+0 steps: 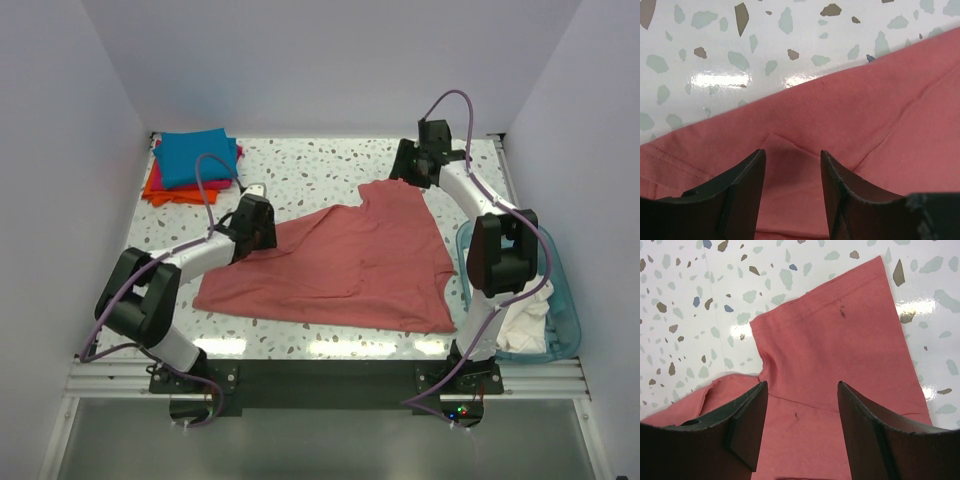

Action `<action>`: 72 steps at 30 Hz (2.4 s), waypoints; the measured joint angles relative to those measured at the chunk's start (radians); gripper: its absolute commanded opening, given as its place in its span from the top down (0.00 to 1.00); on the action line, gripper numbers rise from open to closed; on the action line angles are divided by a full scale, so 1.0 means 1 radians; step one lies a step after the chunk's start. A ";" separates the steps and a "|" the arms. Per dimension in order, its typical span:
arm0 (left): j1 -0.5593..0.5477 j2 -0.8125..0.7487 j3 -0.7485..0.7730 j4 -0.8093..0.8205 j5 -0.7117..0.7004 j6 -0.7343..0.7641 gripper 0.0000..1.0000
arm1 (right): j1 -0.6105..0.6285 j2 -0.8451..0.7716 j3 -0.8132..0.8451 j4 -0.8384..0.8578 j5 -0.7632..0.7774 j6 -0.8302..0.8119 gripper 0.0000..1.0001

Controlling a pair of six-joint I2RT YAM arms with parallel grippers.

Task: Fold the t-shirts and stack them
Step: Fold the tshirt

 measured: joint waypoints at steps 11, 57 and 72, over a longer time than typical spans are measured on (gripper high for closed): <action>0.028 0.079 0.019 0.013 0.021 0.007 0.53 | 0.000 0.000 0.000 0.000 0.000 0.000 0.39; 0.246 0.290 0.375 0.011 -0.068 0.003 1.00 | -0.056 0.456 0.502 -0.154 0.212 -0.016 0.38; 0.274 0.385 0.464 0.028 -0.068 0.002 1.00 | -0.054 0.547 0.563 -0.185 0.209 -0.014 1.00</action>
